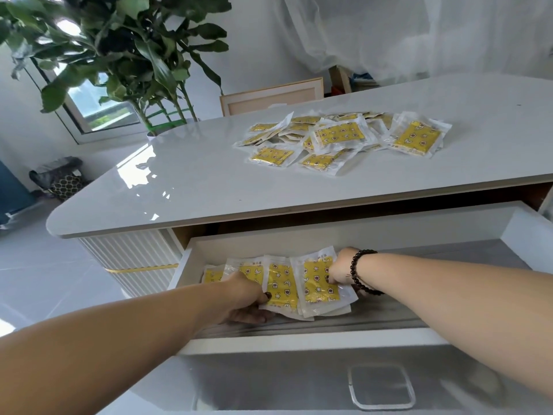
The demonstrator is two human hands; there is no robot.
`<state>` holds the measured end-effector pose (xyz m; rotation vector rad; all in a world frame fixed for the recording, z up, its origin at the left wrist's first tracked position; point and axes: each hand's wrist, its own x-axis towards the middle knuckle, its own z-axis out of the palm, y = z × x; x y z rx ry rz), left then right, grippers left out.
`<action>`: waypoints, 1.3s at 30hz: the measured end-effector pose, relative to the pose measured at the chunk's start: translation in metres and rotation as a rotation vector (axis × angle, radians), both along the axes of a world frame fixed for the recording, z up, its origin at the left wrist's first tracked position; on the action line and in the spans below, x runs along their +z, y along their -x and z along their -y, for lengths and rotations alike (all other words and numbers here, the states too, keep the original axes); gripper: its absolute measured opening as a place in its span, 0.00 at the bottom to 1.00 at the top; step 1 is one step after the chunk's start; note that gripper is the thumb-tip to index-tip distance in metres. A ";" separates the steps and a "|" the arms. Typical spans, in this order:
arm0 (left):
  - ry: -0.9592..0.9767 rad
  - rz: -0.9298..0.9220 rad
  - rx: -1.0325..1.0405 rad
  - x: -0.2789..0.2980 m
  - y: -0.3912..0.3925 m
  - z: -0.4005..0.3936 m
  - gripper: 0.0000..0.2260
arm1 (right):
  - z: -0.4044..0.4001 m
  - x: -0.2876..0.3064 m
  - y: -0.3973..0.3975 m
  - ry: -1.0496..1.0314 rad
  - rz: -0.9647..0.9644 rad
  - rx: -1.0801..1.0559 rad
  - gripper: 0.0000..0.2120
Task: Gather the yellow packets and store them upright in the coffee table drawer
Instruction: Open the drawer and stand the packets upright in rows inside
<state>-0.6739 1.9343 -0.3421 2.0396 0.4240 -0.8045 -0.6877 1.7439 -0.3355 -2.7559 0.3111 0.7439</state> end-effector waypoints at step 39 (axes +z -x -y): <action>-0.640 0.708 -1.014 0.018 -0.001 0.016 0.21 | 0.000 0.008 0.008 0.010 0.319 0.505 0.33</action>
